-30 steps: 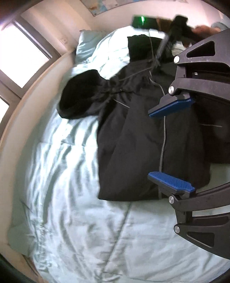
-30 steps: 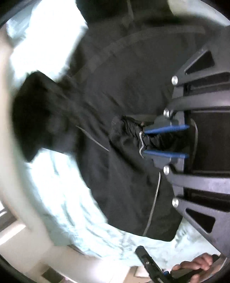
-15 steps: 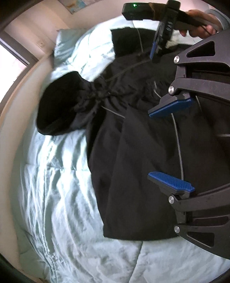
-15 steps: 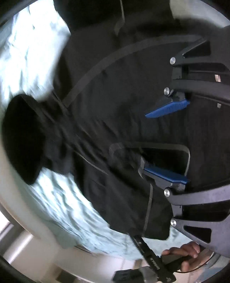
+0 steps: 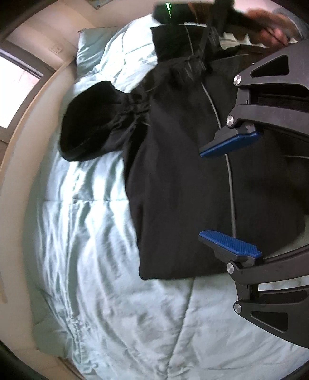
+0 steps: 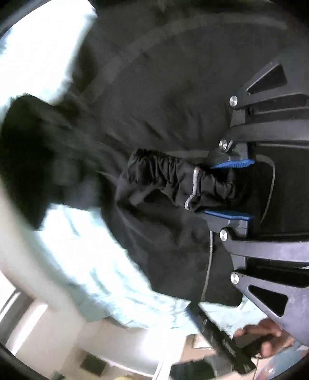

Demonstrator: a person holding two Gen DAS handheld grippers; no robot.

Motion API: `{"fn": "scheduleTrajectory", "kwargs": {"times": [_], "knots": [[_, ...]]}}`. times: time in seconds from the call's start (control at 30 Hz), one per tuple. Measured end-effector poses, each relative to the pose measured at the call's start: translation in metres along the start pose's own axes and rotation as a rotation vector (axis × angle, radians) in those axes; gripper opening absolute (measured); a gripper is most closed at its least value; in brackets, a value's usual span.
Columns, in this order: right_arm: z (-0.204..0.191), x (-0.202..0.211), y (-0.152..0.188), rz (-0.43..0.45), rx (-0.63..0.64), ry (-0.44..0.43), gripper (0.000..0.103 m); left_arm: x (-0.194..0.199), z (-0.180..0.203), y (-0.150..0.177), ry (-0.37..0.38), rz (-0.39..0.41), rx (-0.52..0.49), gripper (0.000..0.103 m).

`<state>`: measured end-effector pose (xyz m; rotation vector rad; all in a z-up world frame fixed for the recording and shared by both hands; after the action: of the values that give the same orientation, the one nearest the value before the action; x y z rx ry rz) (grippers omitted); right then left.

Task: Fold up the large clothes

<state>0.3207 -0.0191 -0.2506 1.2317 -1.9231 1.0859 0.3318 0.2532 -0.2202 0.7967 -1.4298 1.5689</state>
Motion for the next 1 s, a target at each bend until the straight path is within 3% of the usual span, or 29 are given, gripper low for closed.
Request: {"fn": "scheduleTrajectory", "kwargs": {"times": [0.17,0.2,0.27,0.33,0.43,0.53,0.67,0.73,0.8,0.87,0.93,1.0], "knots": [[0.049,0.085,-0.044,0.178,0.05,0.26,0.032,-0.017,0.022,-0.013,0.061,-0.001,-0.018,0.066],[0.069,0.096,-0.05,0.195,0.043,0.335,0.033,-0.028,0.03,-0.012,0.073,-0.013,-0.03,0.066],[0.099,0.098,-0.049,0.166,0.021,0.399,0.034,-0.052,0.048,-0.008,0.082,-0.053,-0.058,0.066],[0.132,0.077,-0.038,0.088,-0.012,0.42,0.036,-0.084,0.062,-0.001,0.051,-0.105,-0.092,0.066],[0.173,0.035,-0.015,-0.012,-0.03,0.459,0.038,-0.121,0.06,0.007,-0.083,-0.142,-0.112,0.065],[0.207,0.013,-0.001,-0.039,-0.119,0.378,0.044,-0.131,0.054,0.006,-0.1,-0.145,-0.096,0.066],[0.205,0.029,-0.006,-0.047,-0.124,0.344,0.046,-0.119,0.055,0.003,-0.101,-0.143,-0.132,0.065],[0.193,0.048,-0.01,-0.032,-0.093,0.365,0.053,-0.102,0.058,-0.002,-0.087,-0.12,-0.136,0.065],[0.176,0.072,-0.015,0.017,-0.056,0.41,0.064,-0.078,0.066,-0.006,-0.032,-0.071,-0.134,0.065],[0.148,0.09,-0.02,0.084,-0.004,0.403,0.064,-0.061,0.079,-0.005,0.021,-0.041,-0.149,0.065],[0.128,0.09,-0.023,0.104,0.028,0.381,0.064,-0.055,0.096,0.001,0.049,-0.045,-0.171,0.065],[0.106,0.06,-0.021,0.059,0.079,0.332,0.064,-0.06,0.109,0.016,0.067,-0.072,-0.197,0.066]]}}
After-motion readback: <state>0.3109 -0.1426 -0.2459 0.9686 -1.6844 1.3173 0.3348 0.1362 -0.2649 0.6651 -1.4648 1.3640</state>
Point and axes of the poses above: each gripper's, at about its wrist camera, not at the fingertips, and x roughly against the way its jaws point, z to its right, y to its underside, the point moved 6 cm from there along -x, roughly the way its jaws point, and after that the axes turned 7 degrees about -y, right-handed, at the moved point
